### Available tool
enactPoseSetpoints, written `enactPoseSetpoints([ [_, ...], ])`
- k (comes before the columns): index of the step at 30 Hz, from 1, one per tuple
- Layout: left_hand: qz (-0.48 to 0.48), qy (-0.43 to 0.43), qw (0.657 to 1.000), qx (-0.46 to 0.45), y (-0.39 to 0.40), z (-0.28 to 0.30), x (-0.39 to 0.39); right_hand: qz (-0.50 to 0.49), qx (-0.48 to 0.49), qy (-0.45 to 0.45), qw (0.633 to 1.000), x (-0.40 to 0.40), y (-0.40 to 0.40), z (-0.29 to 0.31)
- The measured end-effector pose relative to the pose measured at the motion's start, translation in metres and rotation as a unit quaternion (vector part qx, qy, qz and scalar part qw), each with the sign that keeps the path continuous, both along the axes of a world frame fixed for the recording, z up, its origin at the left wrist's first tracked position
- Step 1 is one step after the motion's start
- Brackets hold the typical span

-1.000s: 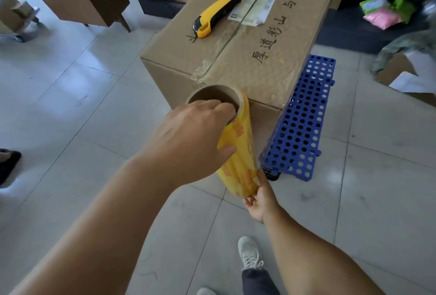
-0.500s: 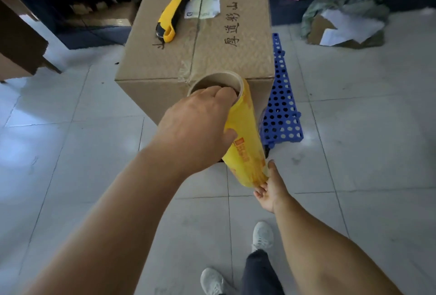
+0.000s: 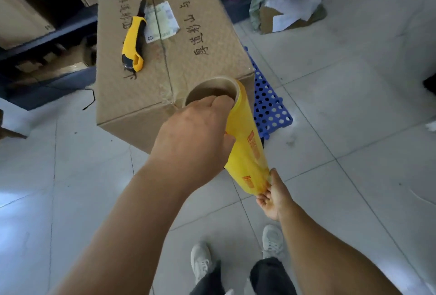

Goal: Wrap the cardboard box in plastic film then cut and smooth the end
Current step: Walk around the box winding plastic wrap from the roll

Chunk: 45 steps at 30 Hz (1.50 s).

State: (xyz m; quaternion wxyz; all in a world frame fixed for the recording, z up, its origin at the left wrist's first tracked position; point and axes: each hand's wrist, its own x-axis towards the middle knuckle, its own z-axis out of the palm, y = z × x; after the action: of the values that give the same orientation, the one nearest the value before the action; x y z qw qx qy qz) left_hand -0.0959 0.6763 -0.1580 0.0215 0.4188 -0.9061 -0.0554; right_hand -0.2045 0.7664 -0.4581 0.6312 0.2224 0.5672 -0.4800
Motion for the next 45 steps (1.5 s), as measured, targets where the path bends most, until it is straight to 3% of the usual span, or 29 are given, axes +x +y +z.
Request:
enactPoseSetpoints([
  [12, -0.197, 0.041, 0.978, -0.052, -0.034, 0.000, 0.051, -0.198, -0.049, 0.002, 0.979, 0.099, -0.008, 0.001],
  [17, -0.183, 0.016, 0.981, -0.064, -0.036, 0.006, 0.060, -0.233, -0.032, 0.015, 0.972, 0.129, -0.004, -0.004],
  [22, -0.224, -0.004, 0.972, -0.074, -0.034, -0.003, 0.081, -0.290, -0.064, -0.028, 0.955, 0.162, 0.004, -0.007],
  [28, -0.199, 0.034, 0.976, -0.081, -0.039, 0.003, 0.103, -0.277, -0.059, 0.009, 0.959, 0.188, 0.004, -0.005],
  [33, -0.240, 0.013, 0.967, -0.082, -0.046, 0.002, 0.127, -0.314, -0.103, 0.001, 0.944, 0.222, 0.010, -0.002],
  [36, -0.223, 0.015, 0.971, -0.088, -0.052, 0.008, 0.135, -0.314, -0.058, 0.053, 0.946, 0.229, 0.011, 0.001],
  [39, -0.209, 0.018, 0.971, -0.113, -0.053, 0.012, 0.142, -0.296, -0.088, 0.040, 0.950, 0.238, 0.011, 0.008],
  [45, -0.232, -0.022, 0.971, -0.054, -0.067, 0.016, 0.170, -0.310, -0.092, 0.044, 0.945, 0.279, 0.002, 0.012],
])
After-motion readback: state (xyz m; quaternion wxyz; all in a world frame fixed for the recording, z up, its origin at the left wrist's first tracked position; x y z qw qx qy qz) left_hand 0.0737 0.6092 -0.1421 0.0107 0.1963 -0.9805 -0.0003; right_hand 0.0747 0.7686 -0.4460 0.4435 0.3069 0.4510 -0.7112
